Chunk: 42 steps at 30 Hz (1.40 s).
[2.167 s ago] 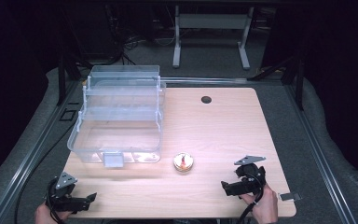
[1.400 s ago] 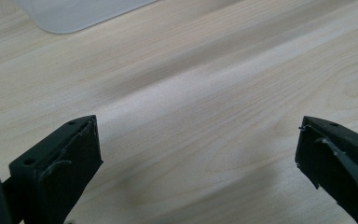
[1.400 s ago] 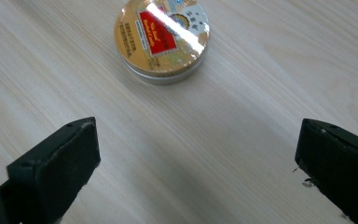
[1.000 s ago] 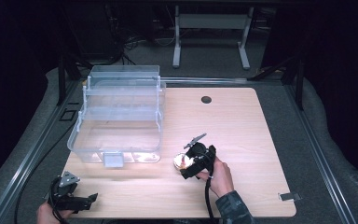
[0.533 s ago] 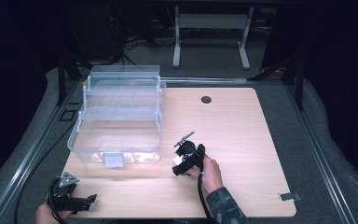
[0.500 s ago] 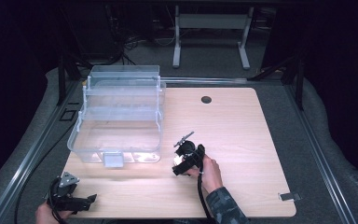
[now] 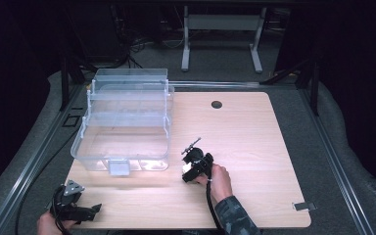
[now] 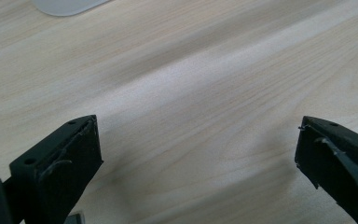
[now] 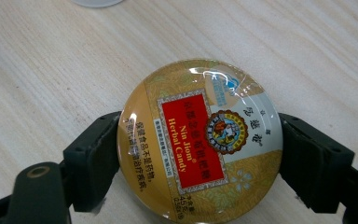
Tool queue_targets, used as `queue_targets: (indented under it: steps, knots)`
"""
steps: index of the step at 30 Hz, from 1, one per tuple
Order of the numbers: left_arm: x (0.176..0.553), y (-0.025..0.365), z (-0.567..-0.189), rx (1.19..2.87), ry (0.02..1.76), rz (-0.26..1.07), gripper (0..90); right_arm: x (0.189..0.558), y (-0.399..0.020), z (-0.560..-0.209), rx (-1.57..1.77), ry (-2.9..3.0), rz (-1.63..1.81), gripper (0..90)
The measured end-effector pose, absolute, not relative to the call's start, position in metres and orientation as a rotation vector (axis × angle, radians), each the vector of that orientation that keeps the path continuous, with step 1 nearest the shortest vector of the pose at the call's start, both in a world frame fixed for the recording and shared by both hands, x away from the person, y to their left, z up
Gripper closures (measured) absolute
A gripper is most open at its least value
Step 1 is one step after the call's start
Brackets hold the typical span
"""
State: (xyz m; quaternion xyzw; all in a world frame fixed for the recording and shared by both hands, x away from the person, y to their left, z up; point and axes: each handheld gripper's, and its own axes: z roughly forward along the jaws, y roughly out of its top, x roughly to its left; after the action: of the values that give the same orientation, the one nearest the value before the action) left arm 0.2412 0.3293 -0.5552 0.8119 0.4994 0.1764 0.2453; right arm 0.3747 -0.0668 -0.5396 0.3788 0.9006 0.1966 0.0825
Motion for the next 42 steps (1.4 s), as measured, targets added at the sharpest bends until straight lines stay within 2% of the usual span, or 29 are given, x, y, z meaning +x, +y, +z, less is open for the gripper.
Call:
queue_targets:
  steps: [23,42]
  knots:
    - [0.241,0.331,-0.553,2.211,1.367,0.488,0.4,0.372,-0.071,-0.528,1.119,2.711,0.585,20.0]
    - [0.240,0.331,-0.550,2.199,1.361,0.488,0.2,0.353,-0.104,-0.500,1.140,2.648,0.558,19.9]
